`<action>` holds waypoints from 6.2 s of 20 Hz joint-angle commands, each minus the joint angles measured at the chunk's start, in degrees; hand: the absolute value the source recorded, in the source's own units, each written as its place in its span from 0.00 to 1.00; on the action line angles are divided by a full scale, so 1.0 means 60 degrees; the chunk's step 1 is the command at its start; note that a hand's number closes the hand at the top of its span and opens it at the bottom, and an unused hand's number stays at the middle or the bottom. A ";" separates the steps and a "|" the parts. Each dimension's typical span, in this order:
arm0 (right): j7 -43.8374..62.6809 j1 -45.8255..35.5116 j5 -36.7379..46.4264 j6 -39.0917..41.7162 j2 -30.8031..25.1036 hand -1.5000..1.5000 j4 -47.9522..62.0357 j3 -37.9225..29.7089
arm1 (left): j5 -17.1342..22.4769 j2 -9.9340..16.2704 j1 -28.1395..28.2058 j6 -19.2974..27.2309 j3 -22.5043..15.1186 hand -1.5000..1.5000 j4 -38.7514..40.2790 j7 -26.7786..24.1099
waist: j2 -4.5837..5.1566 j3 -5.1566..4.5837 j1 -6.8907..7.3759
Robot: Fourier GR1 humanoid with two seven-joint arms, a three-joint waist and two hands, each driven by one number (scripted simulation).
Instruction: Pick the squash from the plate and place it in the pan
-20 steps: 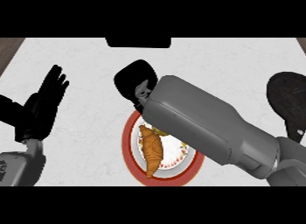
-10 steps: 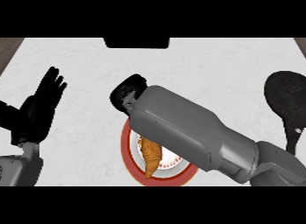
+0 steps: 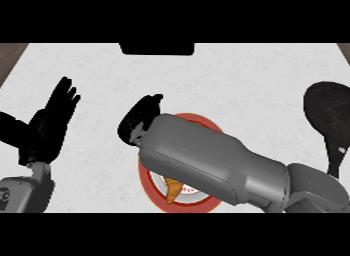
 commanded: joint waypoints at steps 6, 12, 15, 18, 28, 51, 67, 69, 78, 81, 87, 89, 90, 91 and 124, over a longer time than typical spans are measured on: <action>0.1247 0.0744 -0.0714 -0.0388 0.0052 0.00 -0.0349 0.1099 | -0.0344 -0.0198 0.0439 0.0090 -0.0222 0.50 -0.0864 0.0417 | -0.0010 0.0001 0.0154; 0.1416 0.0715 -0.0404 -0.0633 0.0051 0.00 -0.0130 0.1266 | -0.0437 -0.0334 -0.0129 -0.0126 0.0047 0.50 0.0097 0.0011 | 0.0013 0.0001 0.0042; -0.0131 0.0193 0.0448 -0.0702 0.0051 0.00 0.1380 0.1234 | -0.0211 -0.0104 0.0314 -0.0506 0.0273 0.50 -0.0144 -0.0095 | 0.0053 0.0002 0.0127; -0.0291 0.0510 0.0366 -0.1226 0.0052 0.00 0.1356 0.1351 | -0.0200 -0.0334 -0.0521 -0.0276 0.0425 0.50 0.0281 0.0219 | 0.0072 0.0002 0.0111; -0.0780 0.1268 0.1062 -0.1514 0.0053 0.00 0.1830 0.1898 | -0.0436 -0.0412 -0.0066 -0.0594 0.0379 0.50 0.0096 0.0128 | 0.0061 0.0004 0.0111; -0.3128 0.2108 0.2180 -0.3069 0.0049 1.00 0.2699 0.1902 | -0.0522 -0.0570 0.0030 -0.0897 0.0785 0.50 -0.0085 0.0205 | 0.0069 0.0007 0.0167; 0.0777 0.1449 0.2207 -0.9547 -0.2248 1.00 0.3357 -0.2784 | -0.0709 -0.0553 0.0420 -0.0581 0.1044 0.50 -0.0395 0.0406 | -0.0187 0.0056 -0.0700; 0.1783 0.1204 0.2836 -1.0357 -0.2164 1.00 0.3125 -0.2608 | -0.0774 -0.0689 0.0572 -0.0595 0.0928 0.50 -0.0271 0.0247 | -0.0144 0.0016 -0.0504; 0.3579 0.1105 0.4088 -1.0102 -0.3648 1.00 0.0484 -0.2908 | -0.0749 -0.0649 0.0400 -0.0603 0.0944 0.50 -0.0734 0.0686 | -0.0125 0.0011 -0.0418; 0.3352 0.1100 0.4188 -1.0140 -0.4238 1.00 0.0555 -0.3603 | -0.0696 -0.0662 0.0357 -0.0785 0.1144 0.50 -0.0223 0.0155 | -0.0047 0.0006 -0.0287; 0.3040 0.2755 0.4659 -1.1128 -0.5351 1.00 -0.0299 -0.4309 | -0.1014 -0.0883 0.0050 -0.0496 0.0893 0.50 -0.0244 0.0379 | -0.0056 0.0016 -0.0422; 0.2585 0.3202 0.4496 -1.1211 -0.5927 1.00 -0.0519 -0.4817 | -0.0741 -0.0657 0.0317 -0.0929 0.1169 0.50 -0.0064 0.0085 | -0.0041 0.0012 -0.0391; 0.2547 0.3468 0.4676 -1.1576 -0.5844 1.00 -0.0365 -0.4936 | -0.0455 -0.0502 0.0553 -0.1202 0.1268 0.50 -0.0486 0.0291 | -0.0031 0.0013 -0.0271; 0.2428 0.3743 0.4677 -1.1742 -0.6203 1.00 -0.0654 -0.5109 | -0.0729 -0.0572 -0.0051 -0.0823 0.1318 0.50 0.0114 0.0381 | -0.0028 0.0014 -0.0416; -0.6790 0.5190 0.1298 -1.3756 -0.6119 0.00 0.7117 -1.0717 | -0.1000 -0.0947 -0.0085 -0.1234 0.1104 0.50 -0.0150 0.0310 | 0.0098 0.0033 0.0049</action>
